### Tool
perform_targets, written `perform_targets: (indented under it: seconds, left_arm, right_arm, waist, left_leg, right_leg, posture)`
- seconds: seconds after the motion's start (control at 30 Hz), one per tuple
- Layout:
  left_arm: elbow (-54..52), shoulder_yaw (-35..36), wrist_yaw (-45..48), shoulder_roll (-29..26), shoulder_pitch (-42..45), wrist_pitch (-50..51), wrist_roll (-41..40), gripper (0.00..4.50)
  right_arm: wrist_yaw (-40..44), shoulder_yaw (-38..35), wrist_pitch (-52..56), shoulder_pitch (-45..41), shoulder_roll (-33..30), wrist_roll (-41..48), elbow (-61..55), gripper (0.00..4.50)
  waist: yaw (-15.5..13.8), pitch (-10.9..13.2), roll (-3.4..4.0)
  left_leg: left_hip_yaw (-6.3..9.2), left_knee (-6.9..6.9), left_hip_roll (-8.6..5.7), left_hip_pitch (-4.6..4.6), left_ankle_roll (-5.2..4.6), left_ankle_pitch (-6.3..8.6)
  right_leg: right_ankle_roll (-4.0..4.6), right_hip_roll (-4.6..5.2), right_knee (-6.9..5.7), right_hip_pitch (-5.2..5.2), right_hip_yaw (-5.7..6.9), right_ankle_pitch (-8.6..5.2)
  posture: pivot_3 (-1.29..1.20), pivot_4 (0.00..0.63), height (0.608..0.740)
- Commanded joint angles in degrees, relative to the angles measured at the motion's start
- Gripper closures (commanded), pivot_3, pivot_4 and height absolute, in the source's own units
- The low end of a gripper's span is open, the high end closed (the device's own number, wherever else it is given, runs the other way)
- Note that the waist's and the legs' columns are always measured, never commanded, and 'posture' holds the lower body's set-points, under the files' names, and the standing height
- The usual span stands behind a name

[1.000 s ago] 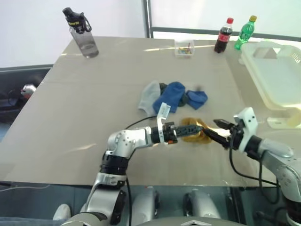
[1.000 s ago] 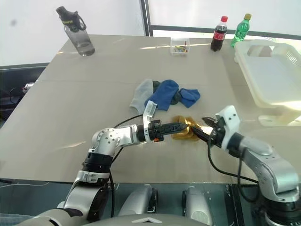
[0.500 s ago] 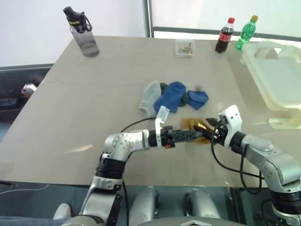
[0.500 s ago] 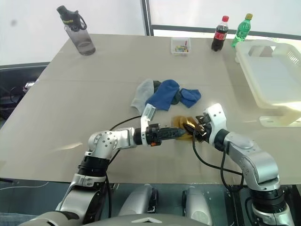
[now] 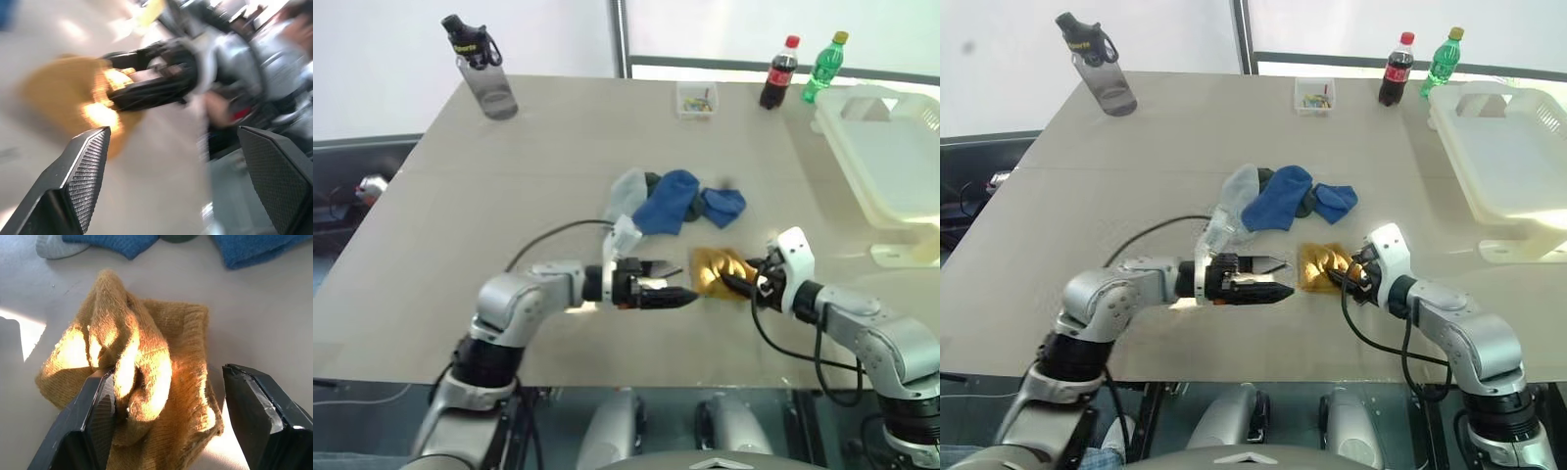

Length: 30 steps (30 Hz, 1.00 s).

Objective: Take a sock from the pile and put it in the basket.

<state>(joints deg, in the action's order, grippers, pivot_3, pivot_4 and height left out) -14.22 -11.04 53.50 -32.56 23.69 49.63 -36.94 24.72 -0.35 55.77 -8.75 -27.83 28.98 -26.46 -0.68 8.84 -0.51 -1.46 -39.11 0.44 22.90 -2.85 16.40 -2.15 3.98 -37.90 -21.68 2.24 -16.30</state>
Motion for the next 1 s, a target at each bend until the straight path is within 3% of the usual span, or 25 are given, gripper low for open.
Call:
perform_targets:
  seconds: [0.03,0.2,0.27,0.33,0.4,0.47,0.5,1.0]
  left_arm:
    - [-3.7,-2.8,1.5,-2.4,-0.4,-9.5,7.4,0.06]
    - [-5.1,-2.4,2.4,-5.0,0.1,-14.4,11.4,0.06]
    - [-5.5,-2.5,3.0,-6.7,0.0,-16.0,13.2,0.00]
    - [-5.4,-2.5,3.5,-8.2,-0.2,-18.2,15.4,0.00]
    - [-5.4,-1.6,3.4,-8.9,-0.2,-19.9,16.5,0.00]
    - [-5.5,-0.1,2.8,-8.8,0.0,-20.7,16.4,0.00]
    - [-5.7,0.5,2.6,-8.8,0.0,-20.9,16.4,0.00]
    - [-12.2,15.0,0.5,-8.1,-7.1,-19.9,7.0,0.00]
  right_arm:
    - [0.4,1.7,0.6,0.4,-0.4,-0.2,-0.8,1.11]
    - [0.3,3.3,1.3,0.6,-0.2,-0.7,0.0,1.11]
    - [0.6,3.9,1.7,0.6,-0.4,-0.7,0.2,1.65]
    - [0.9,4.3,1.9,0.5,-0.7,-0.7,0.4,2.43]
    - [1.3,4.8,1.8,0.5,-1.1,-1.0,0.7,3.50]
    - [1.7,5.0,2.0,0.5,-1.5,-1.0,0.9,4.29]
    - [1.9,5.0,1.9,0.6,-1.6,-1.0,1.0,4.47]
    - [6.4,2.9,0.2,-0.1,-6.2,-0.4,1.6,4.50]
  waist:
    - [-0.1,0.0,0.02]
    - [0.0,0.0,0.03]
    - [0.0,0.0,0.03]
    - [0.1,0.0,0.04]
    - [0.0,0.0,0.04]
    - [-0.1,0.0,0.02]
    - [-0.1,0.0,0.02]
    - [-0.2,0.0,0.02]
  left_leg:
    - [0.00,0.01,0.00,0.00,0.00,0.00]
    - [0.00,0.03,0.01,0.01,-0.01,0.01]
    - [0.00,0.03,0.02,0.01,-0.01,0.01]
    - [0.00,0.04,0.03,0.00,-0.02,0.01]
    - [0.00,0.04,0.03,-0.01,-0.09,0.05]
    - [0.00,0.03,0.03,-0.01,-0.23,0.13]
    - [0.00,0.02,0.03,-0.01,-0.24,0.14]
    - [0.02,0.01,0.03,0.00,-0.16,0.09]
  right_leg:
    - [0.00,0.01,0.02,0.01,0.00,0.00]
    - [0.00,0.05,0.02,-0.01,0.01,0.00]
    - [0.00,0.04,0.02,-0.01,0.01,0.00]
    - [0.00,0.03,0.02,-0.01,0.01,0.00]
    - [0.00,0.03,0.01,0.00,0.02,0.00]
    - [0.00,0.04,0.01,0.01,0.02,0.00]
    - [-0.01,0.04,0.01,0.01,0.03,0.00]
    - [-0.01,0.04,0.01,0.02,0.06,0.01]
  posture:
    - [0.00,0.150,0.740]
    - [0.00,0.150,0.740]
    - [0.00,0.150,0.740]
    - [0.00,0.150,0.740]
    - [0.00,0.150,0.740]
    - [0.00,0.150,0.740]
    - [0.00,0.150,0.740]
    - [0.00,0.150,0.740]
